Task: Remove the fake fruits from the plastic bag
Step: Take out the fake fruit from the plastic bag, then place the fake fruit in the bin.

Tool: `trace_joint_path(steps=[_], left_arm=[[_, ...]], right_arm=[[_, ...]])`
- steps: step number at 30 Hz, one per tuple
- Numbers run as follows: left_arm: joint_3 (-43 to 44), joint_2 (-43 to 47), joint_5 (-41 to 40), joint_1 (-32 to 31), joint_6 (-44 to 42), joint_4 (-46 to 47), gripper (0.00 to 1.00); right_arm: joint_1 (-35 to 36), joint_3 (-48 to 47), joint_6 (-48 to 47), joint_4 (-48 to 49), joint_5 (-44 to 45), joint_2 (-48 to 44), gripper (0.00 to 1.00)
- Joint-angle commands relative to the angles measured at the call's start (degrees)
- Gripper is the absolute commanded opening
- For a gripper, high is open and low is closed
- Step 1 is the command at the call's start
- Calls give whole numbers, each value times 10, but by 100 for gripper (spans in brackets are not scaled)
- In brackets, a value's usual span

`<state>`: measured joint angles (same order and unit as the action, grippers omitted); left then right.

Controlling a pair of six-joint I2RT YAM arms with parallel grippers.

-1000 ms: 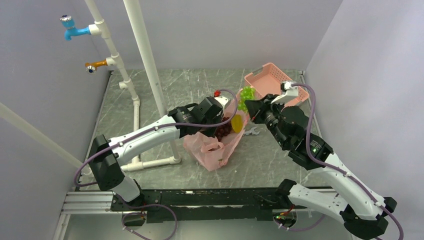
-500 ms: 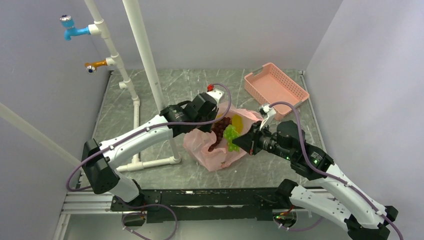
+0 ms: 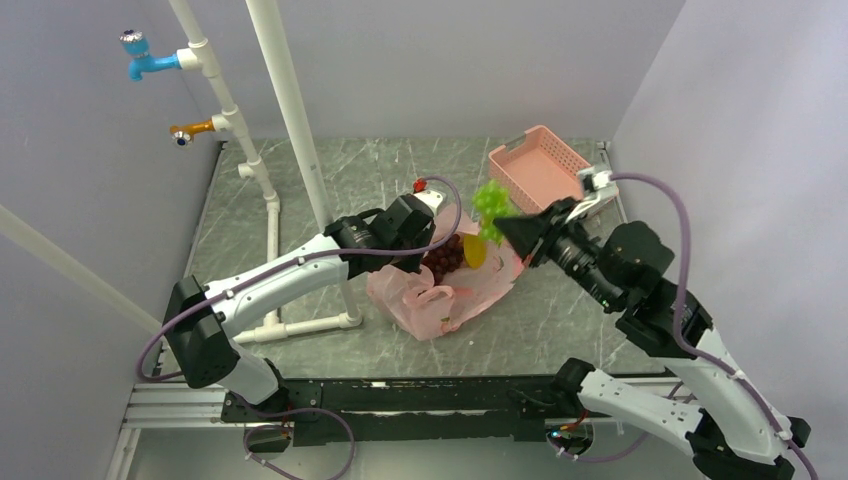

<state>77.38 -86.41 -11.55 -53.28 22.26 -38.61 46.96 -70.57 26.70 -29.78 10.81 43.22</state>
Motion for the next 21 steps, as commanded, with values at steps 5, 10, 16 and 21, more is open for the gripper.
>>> trace_joint_path(steps=[5,10,16,21], left_arm=[[23,10,5,4,1,-2,0],[41,1,5,4,-4,-14,0],[50,0,8,4,-9,-19,0],[84,-14,21,4,-11,-34,0]], right_arm=[[-64,-107,-92,14,301,166,0],[-268,-104,-49,34,106,256,0],[-406,-92,-38,83,10,405,0],[-450,-176,-62,47,50,559,0]])
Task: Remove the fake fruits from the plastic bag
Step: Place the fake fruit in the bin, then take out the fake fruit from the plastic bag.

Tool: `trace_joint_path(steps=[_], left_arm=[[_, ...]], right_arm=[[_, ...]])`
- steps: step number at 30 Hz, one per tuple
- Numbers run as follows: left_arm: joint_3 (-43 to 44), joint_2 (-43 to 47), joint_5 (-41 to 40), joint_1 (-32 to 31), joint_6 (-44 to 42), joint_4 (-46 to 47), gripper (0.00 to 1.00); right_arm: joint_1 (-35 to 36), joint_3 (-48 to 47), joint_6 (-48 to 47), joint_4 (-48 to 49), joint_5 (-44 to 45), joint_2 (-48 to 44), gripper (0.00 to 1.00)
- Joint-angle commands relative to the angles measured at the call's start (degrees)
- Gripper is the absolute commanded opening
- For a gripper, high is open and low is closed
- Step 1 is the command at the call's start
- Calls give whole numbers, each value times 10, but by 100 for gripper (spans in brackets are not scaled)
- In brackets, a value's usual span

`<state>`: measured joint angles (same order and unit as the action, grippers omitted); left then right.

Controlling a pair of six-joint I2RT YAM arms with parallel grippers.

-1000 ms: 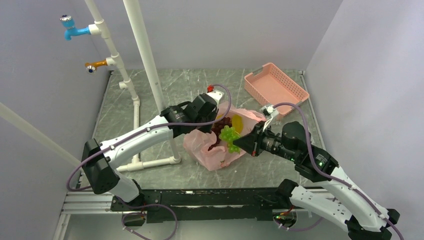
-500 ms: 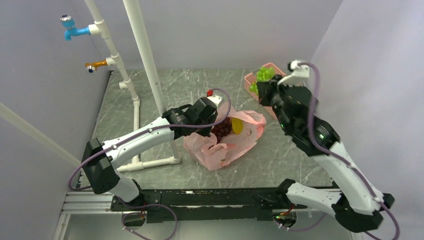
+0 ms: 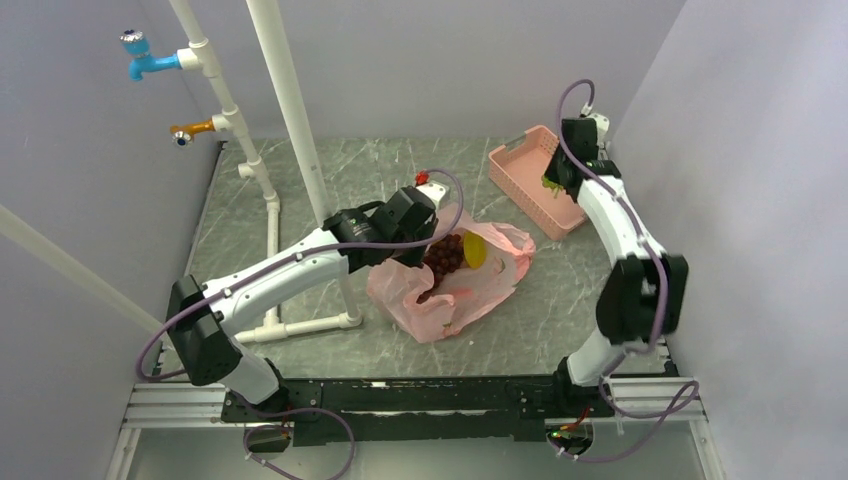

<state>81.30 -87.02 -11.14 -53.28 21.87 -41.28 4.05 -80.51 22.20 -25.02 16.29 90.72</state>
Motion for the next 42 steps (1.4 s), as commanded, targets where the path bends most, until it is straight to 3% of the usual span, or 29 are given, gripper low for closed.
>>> trace_joint_path(steps=[1,5,10,13,17,20,27,30,34,40,42], left_arm=[[53,-9,18,4,-9,-10,0],[82,-13,22,5,-16,-22,6],[103,-16,33,4,-23,-24,18],[104,-16,43,4,-25,-27,37],[81,7,59,4,-27,-19,53],[62,34,56,2,-21,-22,71],[48,110,65,-20,8,-53,89],[52,126,104,-49,19,-54,90],[44,126,93,-120,53,-64,90],[-12,146,3,-210,58,0,92],[-3,139,-65,-225,58,-6,96]], right_arm=[[-25,-113,-20,-22,8,114,0],[-35,-175,-45,-61,18,202,4],[-38,-212,-53,-111,3,245,42],[-37,-183,-44,-110,-21,208,51],[-13,-101,-45,-88,-39,106,53],[10,-38,-44,-83,-53,10,53],[77,89,-40,-69,-114,-229,55],[109,109,-46,-84,-128,-309,58],[128,108,-30,-114,-158,-373,59],[129,112,5,-118,-322,-432,59],[129,116,10,-121,-348,-449,59]])
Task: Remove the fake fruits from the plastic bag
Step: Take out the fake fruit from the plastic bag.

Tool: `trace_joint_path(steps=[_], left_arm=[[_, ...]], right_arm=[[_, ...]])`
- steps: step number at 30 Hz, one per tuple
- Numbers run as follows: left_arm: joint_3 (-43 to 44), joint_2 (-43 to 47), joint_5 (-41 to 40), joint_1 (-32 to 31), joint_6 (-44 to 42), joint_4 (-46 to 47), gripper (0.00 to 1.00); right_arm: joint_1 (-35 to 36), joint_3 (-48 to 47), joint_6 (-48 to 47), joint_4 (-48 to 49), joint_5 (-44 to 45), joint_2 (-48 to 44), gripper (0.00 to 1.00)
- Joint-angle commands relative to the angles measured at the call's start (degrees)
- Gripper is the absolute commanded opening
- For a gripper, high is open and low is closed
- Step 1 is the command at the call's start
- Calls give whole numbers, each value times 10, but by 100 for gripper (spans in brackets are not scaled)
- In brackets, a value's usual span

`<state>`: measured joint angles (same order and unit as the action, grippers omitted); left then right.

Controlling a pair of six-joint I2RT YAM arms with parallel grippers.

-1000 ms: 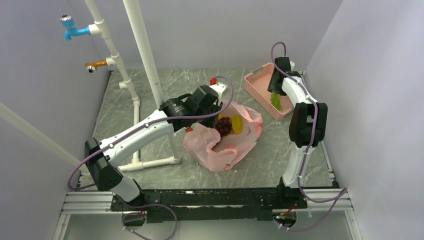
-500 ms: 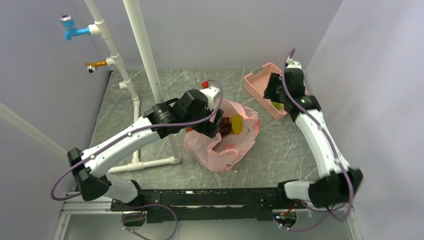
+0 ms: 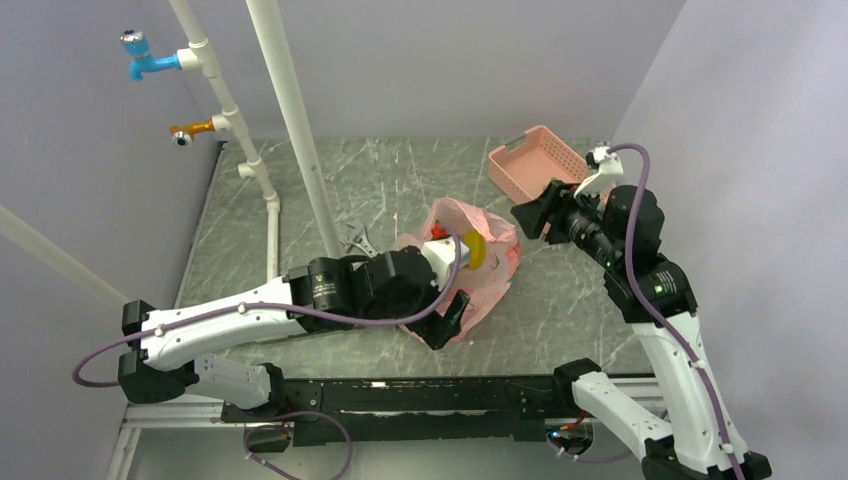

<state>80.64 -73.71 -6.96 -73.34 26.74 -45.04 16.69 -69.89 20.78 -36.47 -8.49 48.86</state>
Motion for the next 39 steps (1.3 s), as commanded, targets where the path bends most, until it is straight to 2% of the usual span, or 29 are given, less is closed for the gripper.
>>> trace_joint_path(steps=[1,3,6,9,11,13,15,18,20,21,22,25,27,29,31,33,35,39], left_arm=[[4,1,-136,-32,-5,36,97],[-1,-13,-193,-48,-40,47,99],[1,-43,-202,-51,-110,67,99],[15,-75,-136,-50,-173,75,97],[22,-87,-88,-51,-195,85,91],[16,-86,-72,-50,-200,96,73],[3,-70,-92,-51,-184,95,55],[-43,-13,-96,-51,-170,110,38],[-87,33,-83,-50,-166,129,19],[-111,54,-83,-51,-162,135,6],[-138,75,-83,-50,-157,136,0],[-193,127,-64,-50,-143,150,0],[-211,146,-50,-50,-134,154,0],[-223,159,-41,-51,-126,152,0],[-238,171,-31,-50,-121,160,0],[-253,179,-22,-50,-120,167,0],[-259,181,-15,-50,-119,159,0],[-259,183,-41,-50,-102,113,0]], right_arm=[[3,10,22,-12,-115,-37,59],[3,11,16,-25,-144,-51,59],[2,27,13,-23,-215,-72,60],[3,45,23,-27,-261,-89,60],[3,52,26,-31,-274,-106,59],[2,52,20,-27,-302,-125,60],[3,56,18,-7,-363,-140,62],[3,81,41,41,-461,-143,63],[3,122,79,103,-479,-153,62],[4,140,95,127,-476,-158,62],[4,157,105,147,-480,-159,61],[15,176,124,178,-493,-152,58],[39,179,111,174,-472,-147,58],[74,181,96,154,-415,-127,57],[136,183,81,134,-355,-85,52],[218,183,68,120,-225,-43,47],[279,180,61,118,-113,-9,48],[314,179,79,143,36,52,48]])
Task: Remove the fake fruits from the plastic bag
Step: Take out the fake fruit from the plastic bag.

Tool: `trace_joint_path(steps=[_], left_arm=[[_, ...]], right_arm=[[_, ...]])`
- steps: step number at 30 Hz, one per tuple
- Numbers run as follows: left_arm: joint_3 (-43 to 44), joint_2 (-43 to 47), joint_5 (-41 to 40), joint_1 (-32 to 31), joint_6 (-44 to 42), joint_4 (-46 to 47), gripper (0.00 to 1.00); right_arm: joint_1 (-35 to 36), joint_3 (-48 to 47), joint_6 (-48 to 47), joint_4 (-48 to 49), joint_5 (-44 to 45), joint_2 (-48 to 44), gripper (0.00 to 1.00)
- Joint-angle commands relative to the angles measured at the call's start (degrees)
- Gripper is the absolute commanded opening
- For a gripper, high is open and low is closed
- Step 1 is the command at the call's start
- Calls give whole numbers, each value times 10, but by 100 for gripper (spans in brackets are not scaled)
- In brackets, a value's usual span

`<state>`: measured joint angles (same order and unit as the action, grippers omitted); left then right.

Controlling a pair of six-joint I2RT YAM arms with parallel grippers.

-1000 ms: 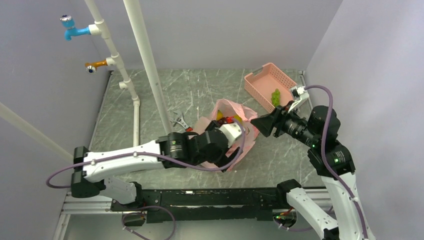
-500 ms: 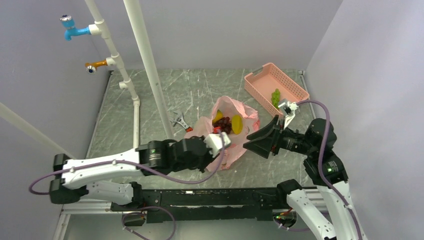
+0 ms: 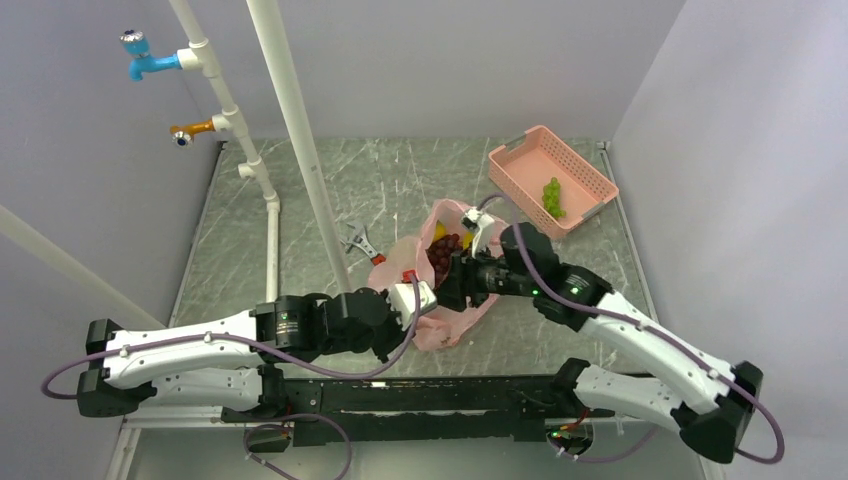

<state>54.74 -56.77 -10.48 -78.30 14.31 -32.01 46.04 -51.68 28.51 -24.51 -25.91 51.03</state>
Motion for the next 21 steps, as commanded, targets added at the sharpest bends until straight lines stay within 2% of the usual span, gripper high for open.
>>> trace_joint_path(steps=[1,5,8,13,16,21], left_arm=[[-4,18,-8,-1,26,-23,0],[-19,42,-19,-1,39,-33,0],[-19,54,-28,-1,47,-44,0],[-20,54,-36,-1,55,-51,0],[-19,35,-33,-2,53,-47,0],[-1,-4,-34,-2,55,-59,0]], right_arm=[[25,5,4,37,242,41,48],[44,19,3,68,400,108,45],[60,48,-12,131,480,148,44],[61,72,-2,227,553,218,45],[60,56,2,255,587,279,52],[36,43,10,298,582,343,59]])
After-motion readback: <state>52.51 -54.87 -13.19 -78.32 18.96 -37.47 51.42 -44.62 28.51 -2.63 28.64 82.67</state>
